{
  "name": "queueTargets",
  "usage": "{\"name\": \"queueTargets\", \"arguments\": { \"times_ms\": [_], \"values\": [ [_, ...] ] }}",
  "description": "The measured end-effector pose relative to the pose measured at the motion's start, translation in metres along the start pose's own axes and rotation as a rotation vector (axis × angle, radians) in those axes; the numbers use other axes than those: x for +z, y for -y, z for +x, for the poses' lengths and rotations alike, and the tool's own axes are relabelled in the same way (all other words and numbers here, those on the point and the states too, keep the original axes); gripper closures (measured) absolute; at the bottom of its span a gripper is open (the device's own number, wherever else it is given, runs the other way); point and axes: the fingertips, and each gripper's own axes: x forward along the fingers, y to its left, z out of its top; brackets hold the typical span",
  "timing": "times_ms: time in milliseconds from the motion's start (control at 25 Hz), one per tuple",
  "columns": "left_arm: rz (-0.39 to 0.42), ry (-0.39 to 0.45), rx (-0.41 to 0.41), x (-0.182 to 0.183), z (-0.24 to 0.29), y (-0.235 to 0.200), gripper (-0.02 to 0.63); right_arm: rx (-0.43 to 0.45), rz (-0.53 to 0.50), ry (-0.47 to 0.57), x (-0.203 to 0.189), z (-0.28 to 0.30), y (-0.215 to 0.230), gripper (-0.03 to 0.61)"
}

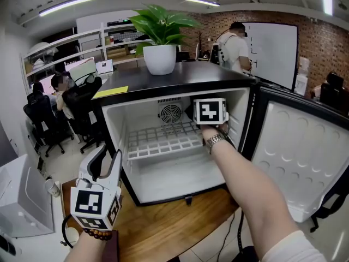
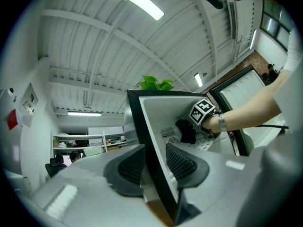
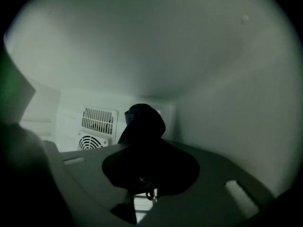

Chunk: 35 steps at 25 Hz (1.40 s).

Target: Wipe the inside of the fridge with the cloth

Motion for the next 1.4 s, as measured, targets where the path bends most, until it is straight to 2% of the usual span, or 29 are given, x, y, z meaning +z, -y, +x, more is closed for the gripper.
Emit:
{"name": "queueTargets", "arguments": {
  "times_ms": [400,680,720,880,1160,1280,1400],
  "values": [
    [-0.001,0.0,-0.003,0.001,0.0,0.0,0.469,-0.089,0.055,0.042,0.005,-0.006,0.01,0.505],
    [-0.001,0.007,-0.007,0.003,0.001,0.002,0.469,-0.068,0.065,0.052,0.004,-0.02,0.012,0.505],
    [0.001,0.007,-0.006,0.002,0.001,0.002,0.469,-0.036,0.058,0.051,0.004,-0.023,0.006,0.505],
    [0.005,0.002,-0.002,0.0,0.0,0.001,0.469,0.197,0.016,0.123,0.017,-0.039,-0.047,0.505],
    [-0.004,-0.002,0.0,0.003,0.001,0.001,0.469,0.514,-0.061,0.146,0.022,-0.074,-0.148,0.505],
    [-0.007,-0.001,0.004,0.004,0.001,0.001,0.469,0.629,-0.05,0.13,0.023,-0.085,-0.191,0.505],
    [-0.011,0.002,0.001,0.004,0.001,0.001,0.469,0.709,-0.027,0.091,0.019,-0.089,-0.224,0.505]
  ]
}}
